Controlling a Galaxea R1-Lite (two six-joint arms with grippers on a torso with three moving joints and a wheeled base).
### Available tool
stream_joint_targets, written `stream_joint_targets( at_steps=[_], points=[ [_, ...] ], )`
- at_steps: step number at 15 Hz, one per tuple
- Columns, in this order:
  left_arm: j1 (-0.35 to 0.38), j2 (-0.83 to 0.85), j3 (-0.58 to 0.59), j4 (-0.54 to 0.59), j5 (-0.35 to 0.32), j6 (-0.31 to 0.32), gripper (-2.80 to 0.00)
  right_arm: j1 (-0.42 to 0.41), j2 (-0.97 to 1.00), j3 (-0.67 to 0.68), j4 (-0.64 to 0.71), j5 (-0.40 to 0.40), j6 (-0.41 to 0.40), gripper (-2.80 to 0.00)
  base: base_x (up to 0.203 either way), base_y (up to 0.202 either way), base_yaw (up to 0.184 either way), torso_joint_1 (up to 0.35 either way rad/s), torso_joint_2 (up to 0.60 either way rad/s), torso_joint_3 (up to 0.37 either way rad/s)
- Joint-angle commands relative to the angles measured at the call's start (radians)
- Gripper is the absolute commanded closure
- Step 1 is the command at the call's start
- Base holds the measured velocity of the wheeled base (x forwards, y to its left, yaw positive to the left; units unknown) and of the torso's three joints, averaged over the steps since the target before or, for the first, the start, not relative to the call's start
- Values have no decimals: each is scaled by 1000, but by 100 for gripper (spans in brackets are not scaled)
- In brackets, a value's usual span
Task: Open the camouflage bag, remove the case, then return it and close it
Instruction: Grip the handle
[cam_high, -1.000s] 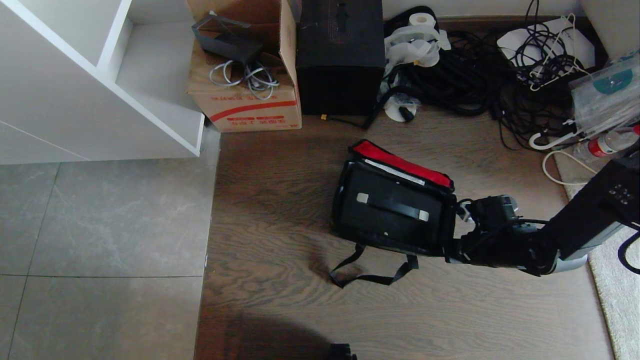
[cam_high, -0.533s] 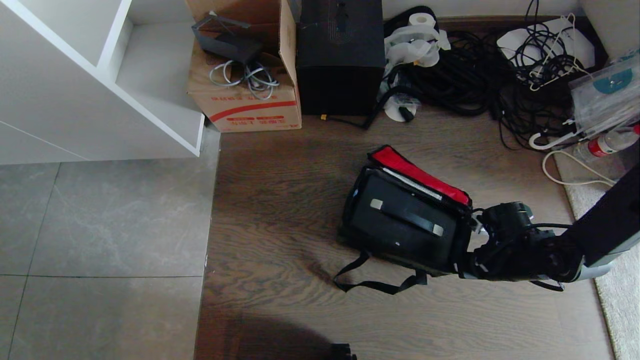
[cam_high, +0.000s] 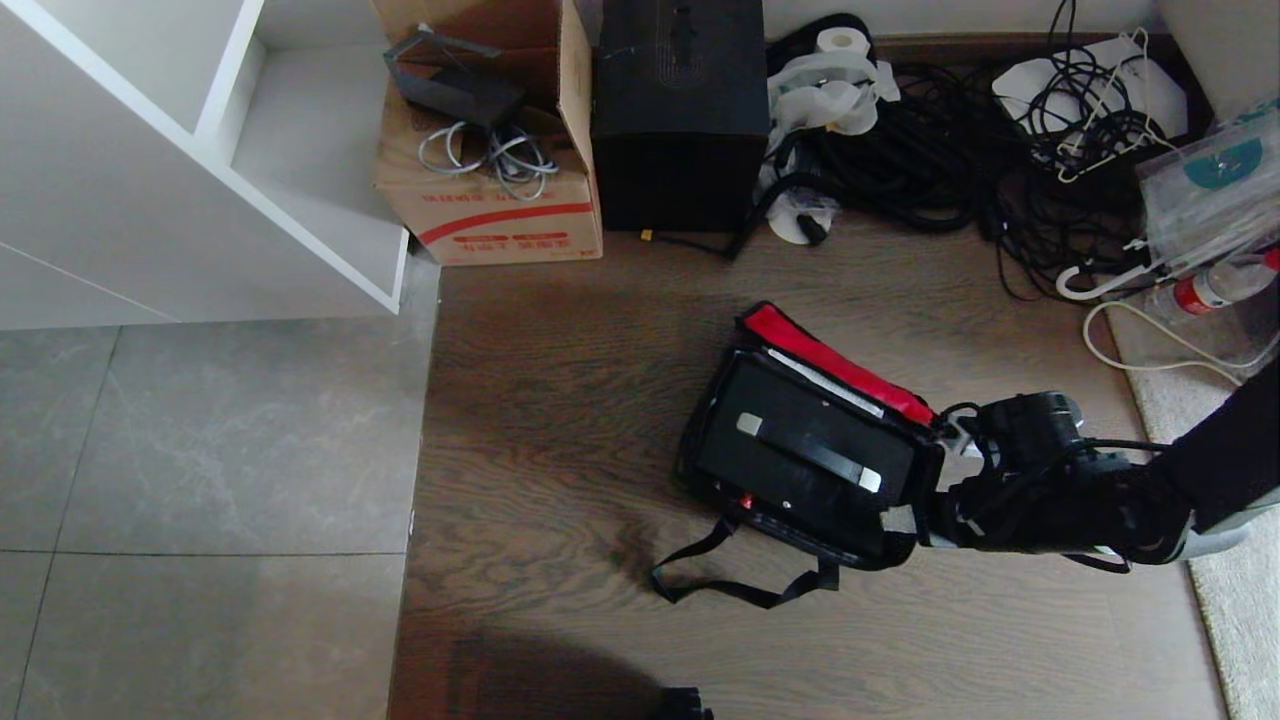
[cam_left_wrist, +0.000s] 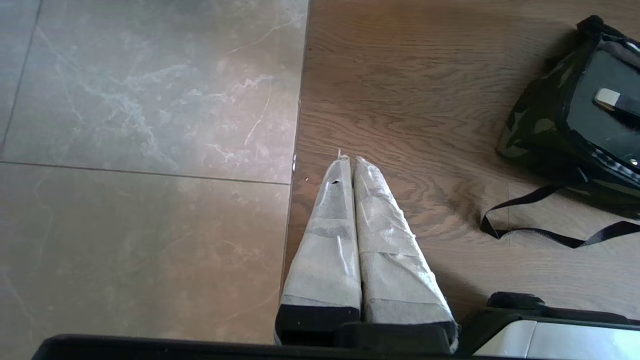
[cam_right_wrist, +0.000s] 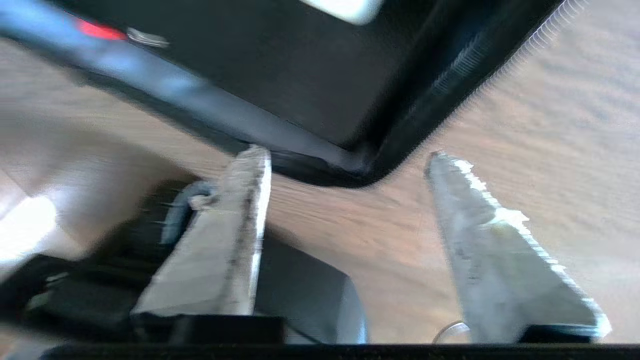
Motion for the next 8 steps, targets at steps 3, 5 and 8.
stream_joint_targets(
  at_steps=[3, 5, 8],
  points=[
    [-1, 0, 9, -1, 0, -1, 0, 47, -108, 7, -18, 114, -41, -280, 0, 0, 0, 0, 0, 0],
    [0, 0, 9, -1, 0, -1, 0, 94, -131, 31, -26, 111, -137, -280, 0, 0, 0, 0, 0, 0],
    [-1, 0, 9, -1, 0, -1, 0, 183, -70, 62, -187, -24, -233, -280, 0, 0, 0, 0, 0, 0]
  ],
)
